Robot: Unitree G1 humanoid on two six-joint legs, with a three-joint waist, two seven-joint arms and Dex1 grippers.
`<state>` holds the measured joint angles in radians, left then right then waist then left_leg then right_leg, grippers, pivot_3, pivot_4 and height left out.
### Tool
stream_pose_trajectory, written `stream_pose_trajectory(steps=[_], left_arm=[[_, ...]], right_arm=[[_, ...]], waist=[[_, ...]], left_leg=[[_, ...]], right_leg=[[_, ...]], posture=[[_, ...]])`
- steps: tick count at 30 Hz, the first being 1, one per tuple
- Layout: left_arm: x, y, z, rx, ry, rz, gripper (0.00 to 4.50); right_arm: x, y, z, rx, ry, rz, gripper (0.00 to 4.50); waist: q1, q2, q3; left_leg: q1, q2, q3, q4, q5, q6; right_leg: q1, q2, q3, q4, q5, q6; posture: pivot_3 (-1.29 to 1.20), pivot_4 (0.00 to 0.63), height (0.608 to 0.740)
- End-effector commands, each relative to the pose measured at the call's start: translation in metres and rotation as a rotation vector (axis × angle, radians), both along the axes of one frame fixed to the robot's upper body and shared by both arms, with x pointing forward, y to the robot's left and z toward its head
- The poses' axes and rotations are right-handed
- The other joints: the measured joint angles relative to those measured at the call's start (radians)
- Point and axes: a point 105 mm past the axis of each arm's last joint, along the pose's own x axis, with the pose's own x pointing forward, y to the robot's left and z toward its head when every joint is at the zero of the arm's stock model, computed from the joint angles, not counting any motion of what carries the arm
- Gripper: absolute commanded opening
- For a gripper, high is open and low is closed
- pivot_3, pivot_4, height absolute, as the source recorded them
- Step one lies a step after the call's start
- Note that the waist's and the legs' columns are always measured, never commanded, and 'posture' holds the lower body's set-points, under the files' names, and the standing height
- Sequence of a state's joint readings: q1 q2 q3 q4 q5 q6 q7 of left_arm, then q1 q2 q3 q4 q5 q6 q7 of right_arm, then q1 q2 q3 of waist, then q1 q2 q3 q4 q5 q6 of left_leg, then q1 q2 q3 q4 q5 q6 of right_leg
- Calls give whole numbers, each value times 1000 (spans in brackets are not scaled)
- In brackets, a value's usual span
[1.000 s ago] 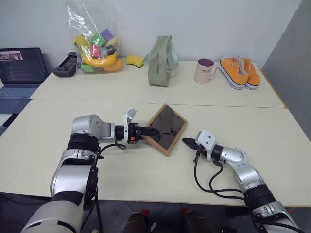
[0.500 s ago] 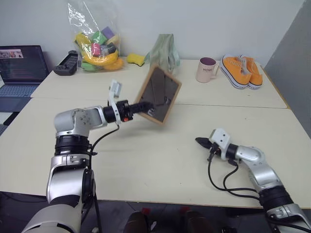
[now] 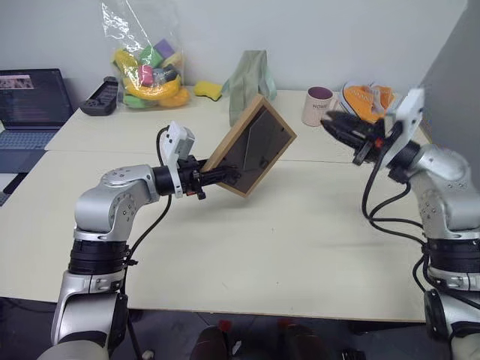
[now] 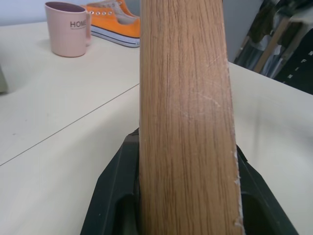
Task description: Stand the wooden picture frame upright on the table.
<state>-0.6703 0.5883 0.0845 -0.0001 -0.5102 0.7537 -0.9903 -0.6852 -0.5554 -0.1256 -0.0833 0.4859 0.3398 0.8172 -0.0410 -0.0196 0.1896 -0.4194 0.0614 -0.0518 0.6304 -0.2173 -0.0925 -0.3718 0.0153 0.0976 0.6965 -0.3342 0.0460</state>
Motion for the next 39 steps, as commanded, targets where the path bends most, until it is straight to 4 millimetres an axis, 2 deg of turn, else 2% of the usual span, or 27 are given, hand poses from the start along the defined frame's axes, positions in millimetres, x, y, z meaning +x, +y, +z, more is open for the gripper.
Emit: stream_pose_trajectory(steps=[1, 2, 5, 10, 15, 22, 28, 35, 39], left_arm=[[-4, -1, 23, -24, -93, -19, 1263], [-5, -2, 23, -24, -95, -26, 1263], [-7, -6, 26, -24, -101, -46, 1263], [-11, -13, 28, -20, -107, -82, 1263], [-12, -20, 26, -18, -105, -110, 1263], [-14, -29, 27, -17, -108, -152, 1263], [-1, -31, 18, -10, -94, -133, 1263], [26, -28, 18, -21, -88, -84, 1263], [31, -28, 19, -21, -93, -87, 1263]], right_arm=[[-5, 10, 8, 57, -2, 15, 2064], [-4, 13, 5, 57, 5, 17, 2259], [-5, 23, -6, 43, 22, 32, 2259], [-6, 36, -13, 70, 51, 65, 2259], [-13, 57, -22, 85, 80, 123, 2259], [-8, 65, -24, 104, 87, 124, 2259], [-21, 77, -25, 113, 82, 152, 2259], [-32, 70, -24, 126, 88, 126, 2259], [-31, 66, -25, 118, 89, 101, 2259]], waist=[[3, 0, 0], [3, 0, 0], [6, 0, 0], [7, 0, 0], [8, 0, 0], [8, 0, 0], [8, 0, 0], [9, 0, 0], [8, 0, 0]], left_leg=[[-1, 0, 0, 0, 0, 0], [-2, 0, 0, 0, 0, 0], [-2, 0, 0, 0, 0, 0], [-2, 1, 0, 0, 0, 0], [-2, 1, 0, 0, 0, 0], [-2, 1, 0, 0, 0, 0], [-2, 1, 0, 0, 0, 0], [-2, 1, 0, 0, 0, 0], [-2, 0, 0, 0, 0, 0]], right_leg=[[-1, 0, 0, 0, 0, 0], [-2, 0, 0, 0, 0, 0], [-3, 0, 0, 1, 0, 0], [-3, 0, 0, 1, 0, 0], [-3, 0, -1, 1, 0, 0], [-3, 1, -1, 1, 0, 0], [-3, 1, -1, 1, 0, 0], [-3, 1, -1, 2, 0, 0], [-3, 1, -1, 1, 0, 0]], posture=[[0, 150, 740], [0, 150, 740], [0, 150, 740], [0, 150, 740], [0, 150, 740], [0, 150, 740], [0, 150, 740], [0, 150, 740], [0, 150, 740]])
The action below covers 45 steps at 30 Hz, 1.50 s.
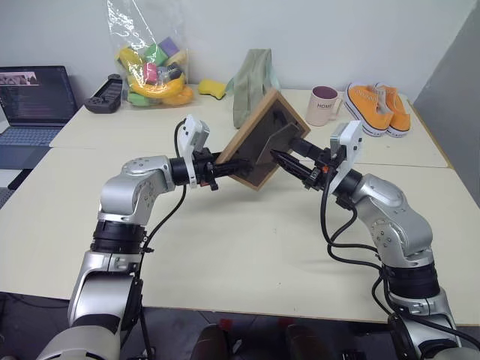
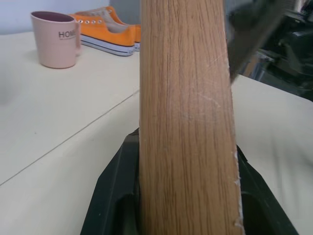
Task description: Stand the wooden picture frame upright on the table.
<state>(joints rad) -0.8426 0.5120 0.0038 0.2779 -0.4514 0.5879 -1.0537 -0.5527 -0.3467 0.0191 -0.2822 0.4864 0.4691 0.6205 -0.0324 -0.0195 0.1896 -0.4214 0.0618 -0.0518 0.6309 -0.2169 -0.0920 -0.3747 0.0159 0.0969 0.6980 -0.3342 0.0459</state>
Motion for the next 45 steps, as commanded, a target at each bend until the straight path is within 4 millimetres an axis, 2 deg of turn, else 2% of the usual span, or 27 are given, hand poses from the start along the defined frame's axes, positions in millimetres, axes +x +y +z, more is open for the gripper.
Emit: stream_pose_trajectory(steps=[1, 4, 7, 10, 13, 15, 17, 21, 22, 24, 26, 28, 33, 39, 45], left_arm=[[3, -6, 13, -5, -53, -22, 1263], [1, -10, 19, -36, -37, -40, 1263], [-10, -18, 28, -78, -13, -88, 1263], [-25, -18, 33, -74, 0, -129, 1263], [-29, -13, 33, -70, 23, -117, 1263], [-29, -5, 33, -75, 54, -93, 1263], [-28, 3, 32, -95, 102, -62, 1263], [-31, 14, 24, -85, 157, -23, 1263], [-29, 19, 22, -111, 205, -1, 1263], [-28, 25, 16, -173, 326, 34, 1263], [-32, 23, 7, -232, 471, 29, 1263], [-36, 19, 2, -275, 562, 18, 1263], [-50, 11, -11, -345, 747, -26, 1263], [-62, 1, -25, -372, 809, -60, 1263], [-68, -4, -26, -384, 833, -71, 1263]], right_arm=[[-12, 1, 17, 14, -79, 15, 2259], [-9, -3, 12, -15, -77, -8, 2259], [-1, -8, -2, -125, -81, -39, 2259], [13, -28, -29, -349, -103, -128, 2259], [14, -47, -44, -506, -147, -157, 2259], [12, -69, -56, -666, -226, -187, 2259], [12, -91, -61, -793, -318, -229, 2259], [11, -111, -62, -916, -458, -256, 2259], [9, -114, -61, -971, -545, -259, 2259], [7, -114, -60, -1060, -724, -253, 2259], [4, -106, -60, -1135, -942, -221, 2259], [6, -103, -63, -1128, -1026, -222, 2259], [12, -92, -68, -1046, -1144, -260, 2259], [23, -76, -69, -961, -1220, -287, 2259], [28, -61, -66, -899, -1266, -287, 2259]], waist=[[0, 0, 0], [-1, 0, 0], [0, 0, 0], [-1, 0, 0], [0, 0, 0], [0, 0, 0], [1, 0, 0], [-3, 0, 0], [-5, 0, 0], [-8, 0, 0], [-10, 0, 0], [-13, 0, 0], [-17, 0, 0], [-21, 0, 0], [-23, -1, 0]], left_leg=[[0, 0, 0, 0, 0, 0], [0, 0, 0, 0, 0, 0], [0, 0, 0, 0, 0, 0], [-1, 0, 0, 0, 0, 0], [-1, 0, 0, 0, 0, 0], [-1, 0, 0, 0, 0, 0], [-1, -1, 0, 0, 0, 0], [-1, 0, 0, 2, 0, 0], [0, 0, 0, 2, 0, 0], [1, 0, 0, 2, 0, 0], [1, 0, 0, 3, 0, 0], [1, 0, 0, 4, 0, 0], [0, 0, -1, 9, 2, -3], [2, -1, 0, 13, 3, -4], [3, -1, 0, 13, 3, -5]], right_leg=[[0, 0, 0, 0, 0, 0], [0, 0, 0, 0, 0, 0], [0, 0, 0, 0, 0, 0], [0, 0, 0, 0, 0, 0], [0, 0, 0, 0, 0, 0], [0, 0, 0, 0, 0, 0], [0, 0, 0, 0, 0, 0], [0, 0, 1, 0, 0, 0], [0, 0, 1, 0, 0, 0], [1, 0, 1, 0, 0, 0], [1, 0, 1, 1, 0, 0], [1, 0, 1, 2, 0, 0], [1, 0, 1, 5, 0, 0], [1, -1, 3, 13, 0, 0], [1, -1, 3, 15, 0, 0]], posture=[[0, 150, 740], [0, 150, 740], [0, 150, 740], [0, 150, 740], [0, 150, 740], [0, 150, 740], [0, 150, 740], [0, 150, 740], [0, 150, 740], [0, 150, 740], [0, 150, 740], [0, 150, 740], [0, 150, 740], [0, 150, 740], [0, 150, 740]])
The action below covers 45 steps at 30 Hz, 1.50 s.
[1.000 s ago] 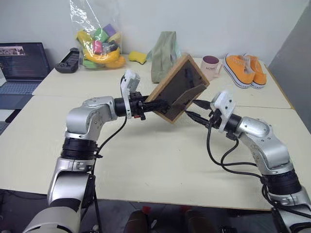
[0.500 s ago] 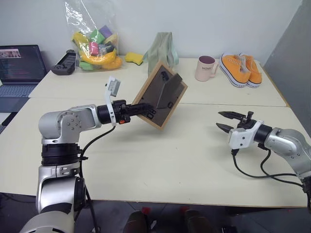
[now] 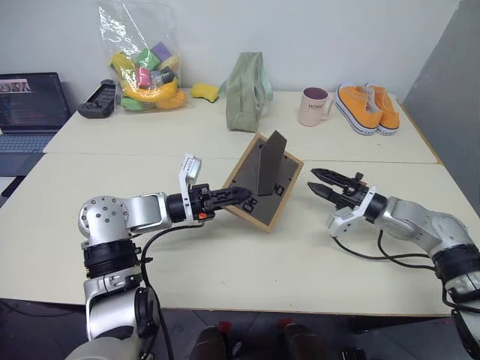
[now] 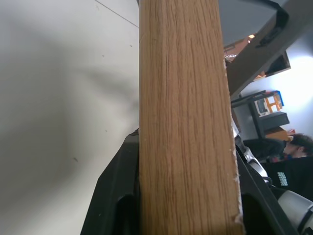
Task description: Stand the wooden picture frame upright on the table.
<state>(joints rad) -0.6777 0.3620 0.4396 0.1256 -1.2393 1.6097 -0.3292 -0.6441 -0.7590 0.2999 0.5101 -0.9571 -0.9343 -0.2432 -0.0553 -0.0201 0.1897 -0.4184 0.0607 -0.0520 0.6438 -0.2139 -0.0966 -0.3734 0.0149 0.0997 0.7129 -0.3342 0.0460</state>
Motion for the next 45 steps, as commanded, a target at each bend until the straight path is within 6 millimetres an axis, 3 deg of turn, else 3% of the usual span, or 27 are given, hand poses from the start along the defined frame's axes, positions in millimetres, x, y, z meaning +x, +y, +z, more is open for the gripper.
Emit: stream_pose_trajectory(steps=[1, 8, 13, 16, 22, 27, 37, 39, 45], left_arm=[[-5, -4, 17, -42, -54, -22, 1263], [-8, -12, 18, -57, -39, -33, 1263], [-8, -14, 18, -74, -15, -15, 1263], [-10, -15, 19, -82, -8, -10, 1263], [-15, -16, 21, -81, 15, -15, 1263], [-16, -12, 21, -77, 29, -4, 1263], [-16, -12, 21, -71, 21, 7, 1263], [-13, -10, 23, -85, 19, 29, 1965], [-15, -10, 27, -80, -3, 20, 3143]], right_arm=[[1, 11, 15, 49, -58, 45, 2259], [0, 33, 23, 111, -98, 103, 2259], [-3, 40, 44, 174, -156, 130, 2259], [-5, 42, 46, 176, -156, 141, 2259], [2, 36, 43, 188, -129, 108, 2259], [4, 29, 41, 189, -106, 100, 1501], [4, 29, 41, 181, -107, 103, 1462], [4, 29, 40, 179, -103, 101, 1462], [6, 27, 40, 169, -97, 97, 1462]], waist=[[0, 0, 0], [0, 0, 0], [2, 0, 0], [3, 0, 0], [5, 0, 0], [6, 0, 0], [6, 0, 0], [6, 0, 0], [7, 0, 0]], left_leg=[[0, 0, 0, 0, 0, 0], [0, 0, 0, 0, 0, 0], [0, 0, 0, 0, 0, 0], [0, 0, 0, 0, 0, 0], [0, 0, 0, 0, 0, 0], [0, 0, 0, 0, 0, 0], [0, -1, -1, 1, 0, 0], [0, -1, -1, 1, 0, 0], [0, -1, -1, 1, 0, 0]], right_leg=[[0, 0, 0, 0, 0, 0], [0, 0, 0, 0, 0, 0], [0, 0, 0, 0, 0, 0], [0, -1, 0, 0, 0, 0], [0, -1, 0, 0, 0, 0], [0, -1, 0, 0, 0, 0], [0, 0, 0, 0, 0, 0], [0, 0, 0, 0, 0, 0], [0, 0, 0, 0, 0, 0]], posture=[[0, 150, 740], [0, 150, 740], [0, 150, 740], [0, 150, 740], [0, 150, 740], [0, 150, 740], [0, 150, 740], [0, 150, 740], [0, 150, 740]])
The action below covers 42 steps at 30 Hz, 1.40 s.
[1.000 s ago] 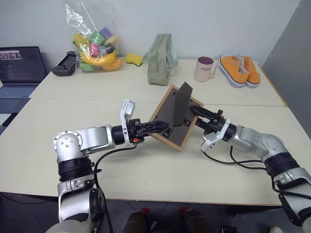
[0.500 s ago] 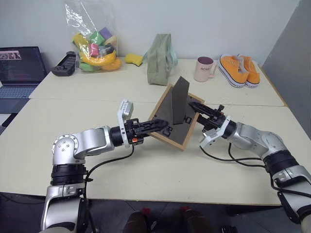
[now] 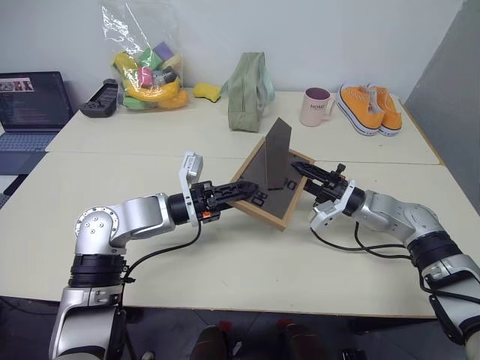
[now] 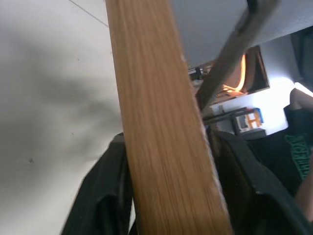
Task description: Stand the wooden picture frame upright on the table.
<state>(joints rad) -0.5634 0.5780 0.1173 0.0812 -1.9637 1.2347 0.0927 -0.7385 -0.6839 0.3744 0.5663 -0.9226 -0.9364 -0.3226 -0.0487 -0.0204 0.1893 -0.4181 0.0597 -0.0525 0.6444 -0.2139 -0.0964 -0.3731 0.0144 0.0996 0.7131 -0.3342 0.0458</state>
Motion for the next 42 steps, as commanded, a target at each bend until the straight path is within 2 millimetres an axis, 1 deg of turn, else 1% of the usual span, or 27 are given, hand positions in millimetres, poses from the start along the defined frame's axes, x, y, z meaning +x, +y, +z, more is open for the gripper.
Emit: stream_pose_trajectory(steps=[1, 3, 5, 8, 10, 13, 15, 17, 20, 21, 22, 24, 26, 28, 30, 33, 37, 42], left_arm=[[-6, -2, 12, -9, -59, -22, 3384], [-7, 0, 15, 3, -102, -17, 3384], [-8, 2, 21, 34, -191, 10, 3384], [-11, 10, 32, 113, -416, 88, 3384], [-16, 18, 35, 169, -544, 129, 3384], [-21, 28, 30, 293, -686, 190, 3384], [-29, 35, 24, 388, -781, 223, 3384], [-35, 45, 18, 483, -833, 293, 3384], [-44, 57, 10, 532, -827, 379, 3384], [-47, 60, 7, 548, -824, 400, 3384], [-49, 63, 4, 573, -821, 428, 3384], [-53, 66, 2, 594, -815, 466, 3384], [-57, 67, -2, 617, -817, 492, 3384], [-62, 69, -6, 637, -805, 516, 3384], [-63, 69, -7, 637, -804, 531, 3384], [-64, 68, -3, 627, -812, 540, 3384], [-65, 70, -3, 639, -806, 543, 3384], [-63, 68, 0, 629, -812, 537, 3384]], right_arm=[[1, -3, 25, 56, -60, 6, 1462], [2, -3, 26, 56, -60, 7, 1462], [2, -2, 26, 58, -58, 9, 1462], [4, -1, 25, 71, -29, 20, 1462], [6, 1, 24, 95, 15, 31, 1462], [7, 8, 18, 129, 121, 69, 1462], [5, 17, 13, 156, 200, 115, 1462], [4, 29, 6, 190, 302, 165, 1462], [3, 53, -6, 297, 595, 245, 1462], [4, 60, -9, 348, 719, 276, 1462], [5, 67, -10, 414, 865, 312, 1462], [2, 76, -11, 486, 1054, 394, 1462], [0, 82, -13, 516, 1189, 448, 1462], [-7, 93, -25, 509, 1362, 508, 1462], [-10, 97, -33, 517, 1471, 522, 1462], [-5, 96, -50, 596, 1606, 493, 1462], [1, 92, -69, 644, 1699, 434, 1462], [6, 85, -86, 688, 1763, 376, 1462]], waist=[[0, 0, 0], [0, 0, 0], [0, 0, 0], [-2, 0, 0], [-5, 0, 0], [-9, 0, 0], [-10, 0, 0], [-11, 0, 0], [-15, 0, 0], [-14, 0, 0], [-14, 0, 0], [-9, 0, 0], [3, 0, 0], [9, 0, 0], [14, 0, 0], [16, 0, 0], [15, 0, 0], [13, 0, 0]], left_leg=[[0, 0, 0, 0, 0, 0], [0, 0, 0, 0, 0, 0], [0, 0, 0, 0, 0, 0], [0, 0, 0, 0, 0, 0], [1, 1, 1, -1, 0, 0], [1, 1, 1, -2, 0, 0], [1, 1, 1, -2, 0, 0], [1, 1, 1, -2, 0, 0], [2, 2, 1, -2, -2, 4], [2, 3, 1, -2, -2, 4], [2, 3, 0, -2, -2, 4], [3, 3, -2, -2, -2, 4], [3, 2, -2, -2, -2, 4], [2, 2, -2, -1, -2, 4], [3, 2, -2, -2, -3, 4], [3, 3, -2, -2, -3, 4], [2, 3, 0, -2, -3, 4], [2, 3, 0, -3, -3, 4]], right_leg=[[0, 0, 0, 0, 0, 0], [0, 0, 0, 0, 0, 0], [0, 0, 0, 0, 0, 0], [0, 0, 0, 0, 0, 0], [0, 0, 0, 0, -1, -1], [0, 1, 1, -1, -1, -2], [1, 1, 0, -1, -1, -2], [1, 0, 1, -1, -1, -2], [1, 0, 1, -2, -1, -2], [2, 1, 0, -1, -1, -2], [1, 1, -1, 0, -1, -2], [4, 0, -2, 0, -1, -2], [4, 0, -3, 0, -1, -2], [4, 0, -3, -1, -1, -2], [4, 0, -3, -1, -1, -2], [3, 2, -3, -1, -2, -3], [1, 2, -2, -1, -2, -3], [1, 2, -2, -1, -2, -3]], posture=[[0, 150, 740], [0, 150, 740], [0, 150, 740], [0, 150, 740], [0, 150, 740], [0, 150, 740], [0, 150, 740], [0, 150, 740], [0, 150, 740], [0, 150, 740], [0, 150, 740], [0, 150, 740], [0, 150, 740], [0, 150, 740], [0, 150, 740], [0, 150, 740], [0, 150, 740], [0, 150, 740]])
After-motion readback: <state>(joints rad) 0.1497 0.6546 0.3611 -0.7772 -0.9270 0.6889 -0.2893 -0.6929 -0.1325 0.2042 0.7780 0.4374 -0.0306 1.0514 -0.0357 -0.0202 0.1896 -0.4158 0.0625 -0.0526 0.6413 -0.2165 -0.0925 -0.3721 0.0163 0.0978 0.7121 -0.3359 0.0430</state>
